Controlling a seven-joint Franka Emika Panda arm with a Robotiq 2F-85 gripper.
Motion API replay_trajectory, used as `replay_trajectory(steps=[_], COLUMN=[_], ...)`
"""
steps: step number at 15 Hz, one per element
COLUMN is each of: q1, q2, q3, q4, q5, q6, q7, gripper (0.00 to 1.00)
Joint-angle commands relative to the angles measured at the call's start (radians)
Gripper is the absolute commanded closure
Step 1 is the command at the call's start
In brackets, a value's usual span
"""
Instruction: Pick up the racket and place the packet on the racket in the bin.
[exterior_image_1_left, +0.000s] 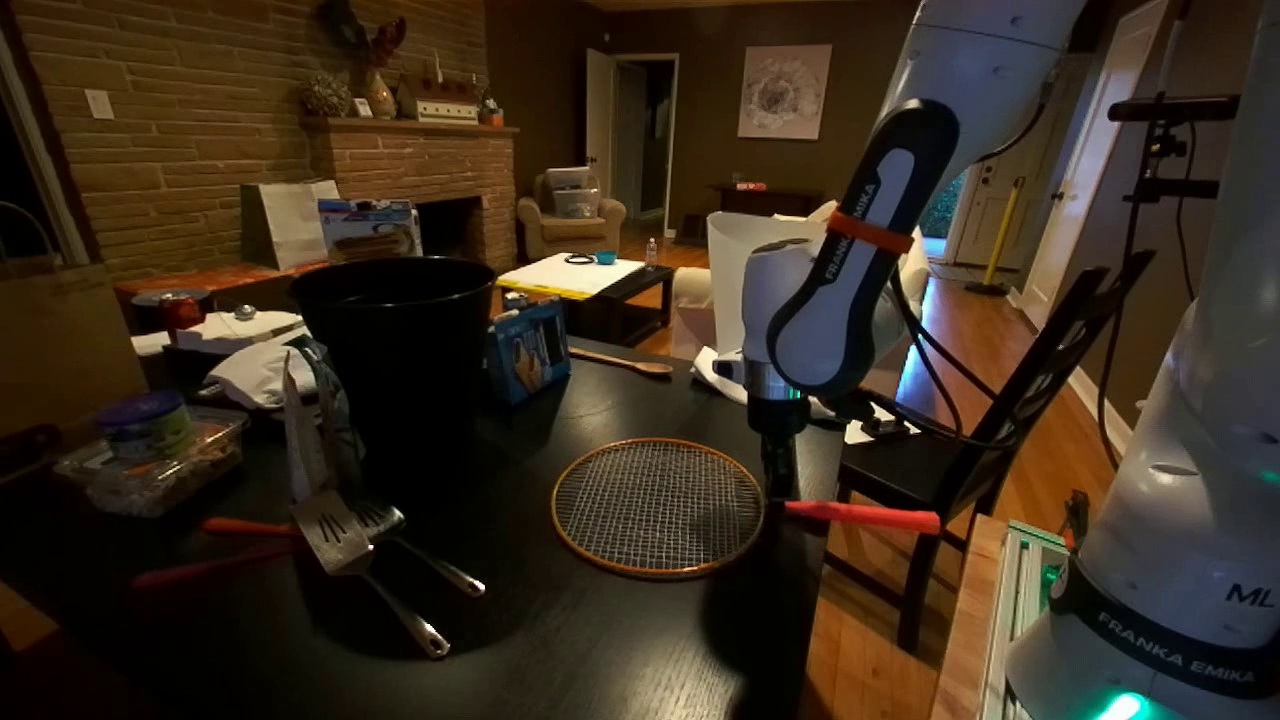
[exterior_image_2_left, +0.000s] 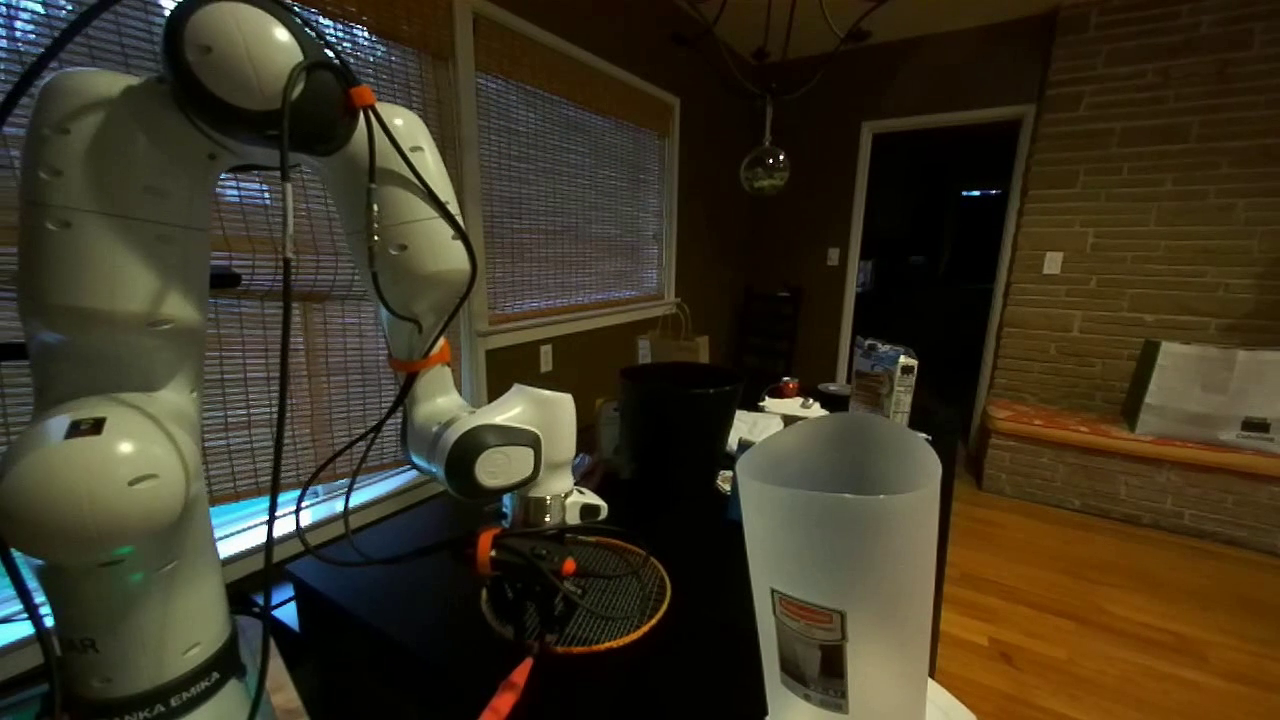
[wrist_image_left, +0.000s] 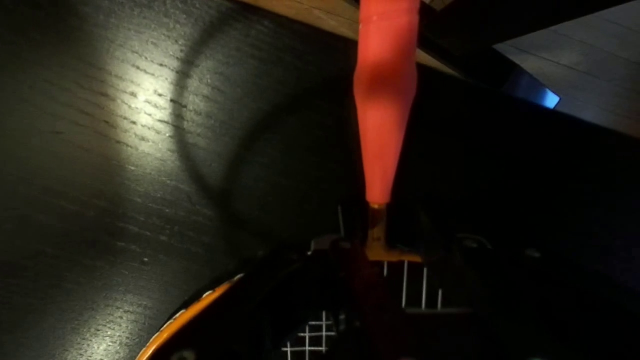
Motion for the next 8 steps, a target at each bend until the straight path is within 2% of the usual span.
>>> replay_trajectory(steps=[1,3,6,8], q1=[-0.013,-0.013,0.008,0.019], q2=[-0.029,-0.101,-0.212,-0.270], q3=[0.026,0.052,0.062,0.057], q4=[0.009,0.009,0.041,0.074], q5=[-0.004,0.031,0.048,0.031], q6=[-0.016,-0.064,-0.226,-0.332], q7=[0.018,-0.006,0.012,0.034], gripper=[0.37,0.24,0.04,0.00])
